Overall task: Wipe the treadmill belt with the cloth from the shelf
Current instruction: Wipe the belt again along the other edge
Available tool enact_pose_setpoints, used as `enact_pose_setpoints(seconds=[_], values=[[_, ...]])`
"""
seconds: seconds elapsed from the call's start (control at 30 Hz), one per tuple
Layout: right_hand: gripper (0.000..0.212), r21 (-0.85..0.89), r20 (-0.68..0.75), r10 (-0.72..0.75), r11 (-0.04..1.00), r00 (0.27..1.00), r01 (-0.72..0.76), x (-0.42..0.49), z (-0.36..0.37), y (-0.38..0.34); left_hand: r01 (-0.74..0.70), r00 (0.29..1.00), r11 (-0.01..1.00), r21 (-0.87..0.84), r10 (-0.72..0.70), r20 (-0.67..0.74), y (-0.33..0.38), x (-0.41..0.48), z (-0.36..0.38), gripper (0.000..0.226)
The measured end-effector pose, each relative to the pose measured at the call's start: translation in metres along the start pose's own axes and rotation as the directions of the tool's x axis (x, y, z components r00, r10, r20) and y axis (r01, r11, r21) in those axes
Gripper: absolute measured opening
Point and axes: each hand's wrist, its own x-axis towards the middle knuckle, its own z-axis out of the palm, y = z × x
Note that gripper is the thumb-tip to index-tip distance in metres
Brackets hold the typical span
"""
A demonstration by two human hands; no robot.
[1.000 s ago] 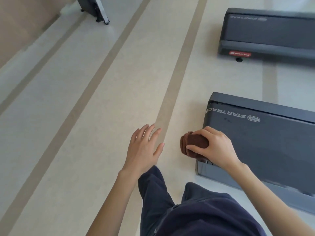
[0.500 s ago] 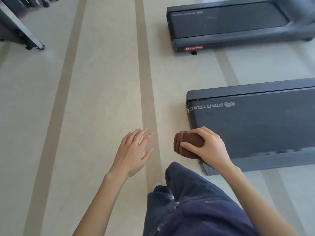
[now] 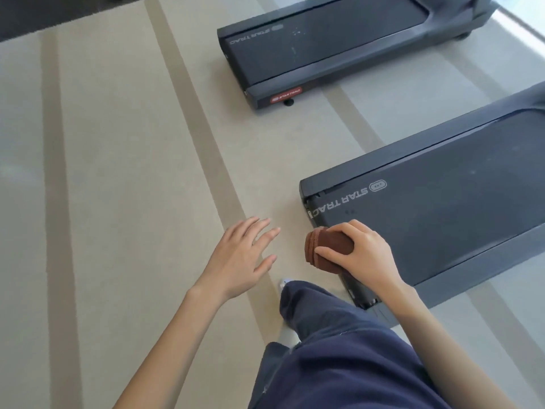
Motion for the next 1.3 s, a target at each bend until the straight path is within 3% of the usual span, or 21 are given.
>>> enact_pose_setpoints(seconds=[0.2,0.47,0.9,1.1,1.3], values=[[0.041,-0.059,-0.074,-0.024,0.998,0.997,0.019,0.084,-0.022,-0.016,-0.182,0.983,0.982,0.05,0.181,0.018,-0.048,0.105,-0.023,0.052],[0.043,0.009,-0.186,0.211,0.977,0.96,-0.213,0.151,-0.01,-0.026,-0.388,0.922,0.919,0.069,0.386,0.043,-0.111,0.205,-0.029,0.051],[0.039,0.196,-0.421,0.507,0.86,0.752,-0.471,0.293,0.011,-0.112,-0.707,0.708,0.696,0.126,0.697,0.117,-0.257,0.38,-0.092,0.052],[0.041,0.302,-0.47,0.609,0.791,0.639,-0.532,0.326,0.016,-0.127,-0.802,0.596,0.594,0.066,0.786,0.167,-0.261,0.438,-0.1,0.053],[0.041,0.307,-0.492,0.652,0.75,0.577,-0.586,0.364,0.001,-0.103,-0.857,0.514,0.512,0.062,0.838,0.182,-0.251,0.504,-0.092,0.052]])
